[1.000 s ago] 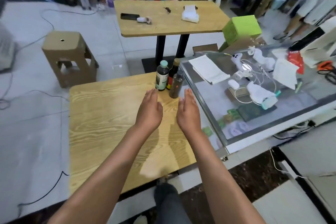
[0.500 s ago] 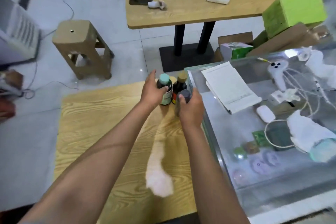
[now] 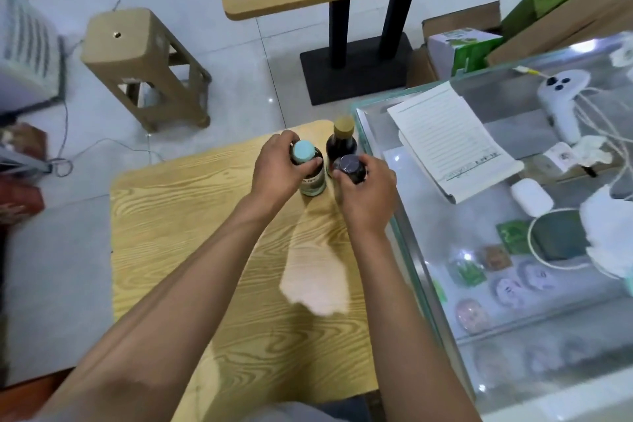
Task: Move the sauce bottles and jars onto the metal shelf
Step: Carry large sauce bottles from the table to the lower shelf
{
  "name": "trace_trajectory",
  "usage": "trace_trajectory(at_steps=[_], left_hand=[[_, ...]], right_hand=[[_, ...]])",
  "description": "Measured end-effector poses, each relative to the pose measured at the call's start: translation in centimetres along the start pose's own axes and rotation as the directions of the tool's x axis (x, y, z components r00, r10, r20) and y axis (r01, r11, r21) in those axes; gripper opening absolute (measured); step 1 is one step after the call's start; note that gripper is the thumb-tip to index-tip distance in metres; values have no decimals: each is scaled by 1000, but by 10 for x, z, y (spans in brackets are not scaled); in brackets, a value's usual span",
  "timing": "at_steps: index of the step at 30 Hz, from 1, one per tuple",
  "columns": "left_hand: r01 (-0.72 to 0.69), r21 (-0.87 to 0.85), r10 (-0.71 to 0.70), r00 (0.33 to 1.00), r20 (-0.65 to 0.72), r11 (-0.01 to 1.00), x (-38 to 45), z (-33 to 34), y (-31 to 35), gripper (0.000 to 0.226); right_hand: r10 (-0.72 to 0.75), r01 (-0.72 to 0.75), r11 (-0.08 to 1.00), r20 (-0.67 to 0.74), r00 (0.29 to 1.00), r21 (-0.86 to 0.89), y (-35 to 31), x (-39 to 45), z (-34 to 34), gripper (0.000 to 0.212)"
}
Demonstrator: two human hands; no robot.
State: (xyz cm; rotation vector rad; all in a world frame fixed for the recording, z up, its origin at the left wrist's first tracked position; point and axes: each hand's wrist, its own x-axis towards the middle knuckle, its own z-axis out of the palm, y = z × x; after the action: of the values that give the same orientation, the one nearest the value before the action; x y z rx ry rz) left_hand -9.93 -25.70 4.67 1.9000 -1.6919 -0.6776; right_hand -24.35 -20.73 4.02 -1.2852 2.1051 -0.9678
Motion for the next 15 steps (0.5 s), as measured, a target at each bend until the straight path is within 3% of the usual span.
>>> trace_trajectory(at_steps=[3,6,10,15], left_hand=[[30,-172,-23,999,39,985,-9,4,-4,40],[96,-311,-76,994,75,946,-17,1,-2,34],[121,-381,-104,993,63,917,-36,-5,-4,33],[123,-503,-107,992,62,856,-75,-26,-7,40]], right_hand=[[-17,17,1000,4,1000,6,-5,-7,0,35],[11,-20,992,79,997,127,-4,-14,-3,29],[84,-122,938,129,988,324,2,-21,-17,34],[82,-121,907,113,990,403,-4,-43,-50,39]])
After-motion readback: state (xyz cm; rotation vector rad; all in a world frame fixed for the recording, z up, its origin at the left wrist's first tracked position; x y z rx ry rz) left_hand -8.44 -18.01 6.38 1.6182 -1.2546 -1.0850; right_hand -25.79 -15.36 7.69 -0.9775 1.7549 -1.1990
